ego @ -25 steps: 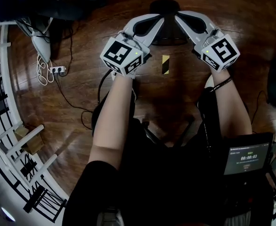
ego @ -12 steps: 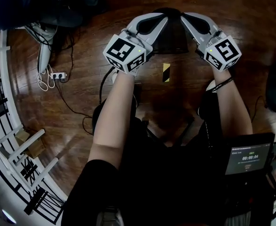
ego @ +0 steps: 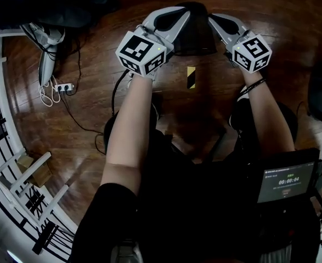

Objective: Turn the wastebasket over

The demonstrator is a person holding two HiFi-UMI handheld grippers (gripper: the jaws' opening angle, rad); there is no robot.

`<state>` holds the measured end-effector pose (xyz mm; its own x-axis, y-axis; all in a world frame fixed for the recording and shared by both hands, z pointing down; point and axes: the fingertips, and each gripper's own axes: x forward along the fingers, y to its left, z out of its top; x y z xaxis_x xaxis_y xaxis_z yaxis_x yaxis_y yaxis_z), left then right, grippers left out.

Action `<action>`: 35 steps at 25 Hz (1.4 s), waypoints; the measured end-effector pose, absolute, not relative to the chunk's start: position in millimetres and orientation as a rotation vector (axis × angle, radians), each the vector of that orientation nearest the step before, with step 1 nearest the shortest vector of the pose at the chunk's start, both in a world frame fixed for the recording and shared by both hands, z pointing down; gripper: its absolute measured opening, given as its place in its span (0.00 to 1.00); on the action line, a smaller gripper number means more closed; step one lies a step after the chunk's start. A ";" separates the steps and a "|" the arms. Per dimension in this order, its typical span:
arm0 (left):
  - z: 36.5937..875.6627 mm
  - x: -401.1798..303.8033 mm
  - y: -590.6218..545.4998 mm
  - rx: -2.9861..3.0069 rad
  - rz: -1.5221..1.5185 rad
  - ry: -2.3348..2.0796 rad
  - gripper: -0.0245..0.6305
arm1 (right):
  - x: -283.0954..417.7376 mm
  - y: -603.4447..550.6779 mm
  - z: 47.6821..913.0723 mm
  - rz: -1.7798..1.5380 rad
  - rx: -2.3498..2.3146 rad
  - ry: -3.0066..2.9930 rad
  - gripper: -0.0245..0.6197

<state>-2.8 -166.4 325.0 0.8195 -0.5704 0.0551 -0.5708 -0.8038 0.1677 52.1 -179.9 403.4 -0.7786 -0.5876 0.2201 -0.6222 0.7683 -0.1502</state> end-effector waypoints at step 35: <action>359.4 35.7 -162.6 2.815 0.165 -0.832 0.04 | 89.6 -90.9 681.0 2.035 1.923 -1.943 0.22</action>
